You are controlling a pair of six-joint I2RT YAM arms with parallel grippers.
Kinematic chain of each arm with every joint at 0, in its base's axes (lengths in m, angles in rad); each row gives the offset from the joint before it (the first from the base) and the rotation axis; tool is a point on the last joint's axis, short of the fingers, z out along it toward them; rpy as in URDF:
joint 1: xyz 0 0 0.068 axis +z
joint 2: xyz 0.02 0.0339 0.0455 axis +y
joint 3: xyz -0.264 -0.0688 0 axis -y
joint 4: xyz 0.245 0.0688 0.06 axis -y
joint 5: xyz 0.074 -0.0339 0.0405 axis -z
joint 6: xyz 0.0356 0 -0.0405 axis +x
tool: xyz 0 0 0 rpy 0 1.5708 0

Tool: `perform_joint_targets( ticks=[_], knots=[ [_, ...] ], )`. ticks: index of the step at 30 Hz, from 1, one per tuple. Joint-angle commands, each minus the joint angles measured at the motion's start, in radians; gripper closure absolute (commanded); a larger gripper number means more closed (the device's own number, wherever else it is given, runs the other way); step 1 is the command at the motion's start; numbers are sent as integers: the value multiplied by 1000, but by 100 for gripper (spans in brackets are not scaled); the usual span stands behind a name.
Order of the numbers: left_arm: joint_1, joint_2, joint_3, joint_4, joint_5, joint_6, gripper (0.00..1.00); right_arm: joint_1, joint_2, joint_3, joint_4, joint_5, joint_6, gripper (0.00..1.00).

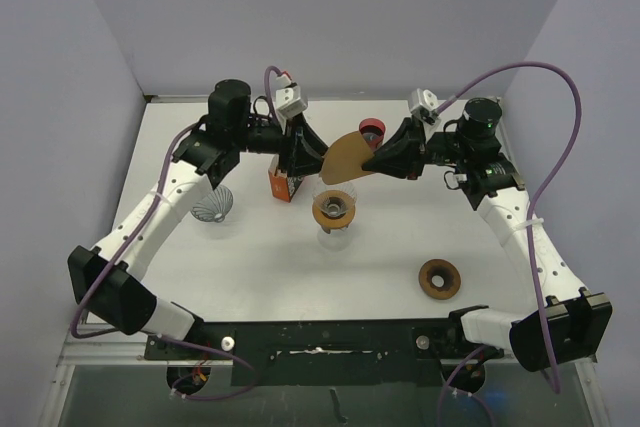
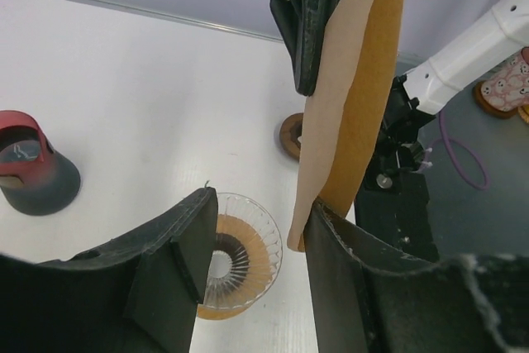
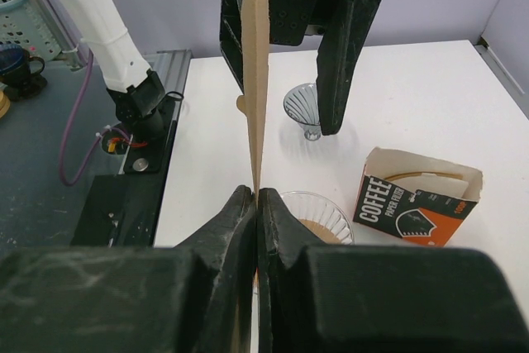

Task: Place the coffee filter in the dripper
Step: Place the coffee filter in the coffee dripper.

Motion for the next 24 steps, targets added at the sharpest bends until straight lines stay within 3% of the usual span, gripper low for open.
perform_joint_targets(
  ticks=[1, 6, 11, 14, 24],
  knots=[
    [-14, 13, 44, 152, 50, -124, 58, 6, 5, -12, 59, 6, 15, 100],
    [-19, 24, 35, 228, 59, -197, 66, 5, 3, -27, 77, 8, 21, 100],
    [-19, 15, -19, 321, 86, -279, 83, 3, 2, -37, 102, 24, 38, 99],
    [-18, 10, -48, 370, 106, -309, 99, -1, 5, -48, 139, 30, 65, 97],
    [5, -21, -60, 370, 113, -309, 100, -18, -6, -84, 189, 42, 95, 82]
  ],
)
